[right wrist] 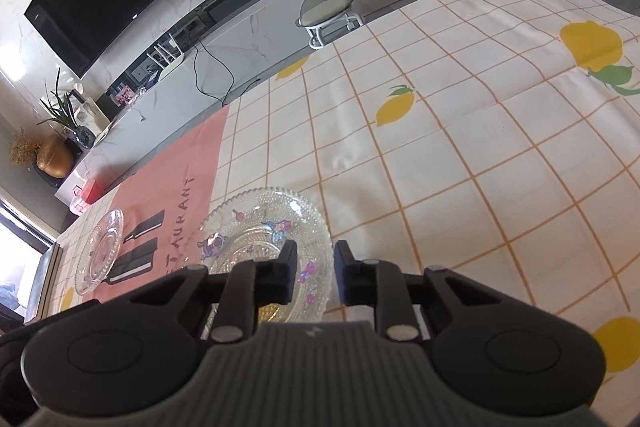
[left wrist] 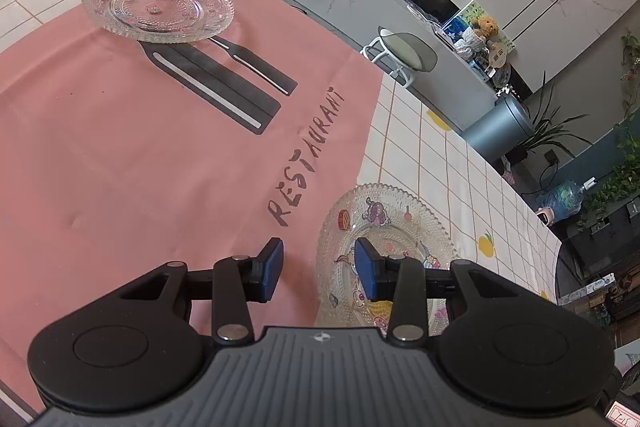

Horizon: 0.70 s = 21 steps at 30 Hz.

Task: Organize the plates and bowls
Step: 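Move the left tool to the decorated glass plate and grasp its rim, then carry the decorated glass plate with the left tool toward the Fruity plate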

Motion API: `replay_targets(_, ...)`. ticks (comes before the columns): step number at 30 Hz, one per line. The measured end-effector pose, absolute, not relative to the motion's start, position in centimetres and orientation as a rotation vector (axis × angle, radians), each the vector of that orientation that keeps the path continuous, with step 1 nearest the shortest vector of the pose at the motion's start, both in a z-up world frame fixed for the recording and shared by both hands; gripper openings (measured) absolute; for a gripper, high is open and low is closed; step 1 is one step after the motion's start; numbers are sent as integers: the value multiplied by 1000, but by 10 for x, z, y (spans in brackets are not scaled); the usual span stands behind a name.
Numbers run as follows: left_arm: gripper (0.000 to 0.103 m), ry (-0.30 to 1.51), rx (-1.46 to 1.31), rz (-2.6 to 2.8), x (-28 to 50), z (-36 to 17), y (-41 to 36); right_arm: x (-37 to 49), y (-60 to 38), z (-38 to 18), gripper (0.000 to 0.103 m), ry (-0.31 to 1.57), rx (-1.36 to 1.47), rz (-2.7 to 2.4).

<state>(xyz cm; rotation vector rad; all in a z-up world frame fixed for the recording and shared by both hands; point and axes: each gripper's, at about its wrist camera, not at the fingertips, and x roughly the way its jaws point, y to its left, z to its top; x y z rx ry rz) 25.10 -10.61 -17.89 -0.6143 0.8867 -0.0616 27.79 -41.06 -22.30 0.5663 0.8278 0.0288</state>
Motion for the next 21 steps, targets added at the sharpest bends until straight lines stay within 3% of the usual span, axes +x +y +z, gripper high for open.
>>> replay_targets(3,45,881,-624,-73,254,-180,-107,276,-412,-226,16,835,583,32)
replay_targets(9,32,874,-633,-82,259,-185,-106,278,-421,-236,7,842,666,32)
replay_targets(21,16,867,-620,-88,262,-187,-111,275,-425,-242,6,803,721,39)
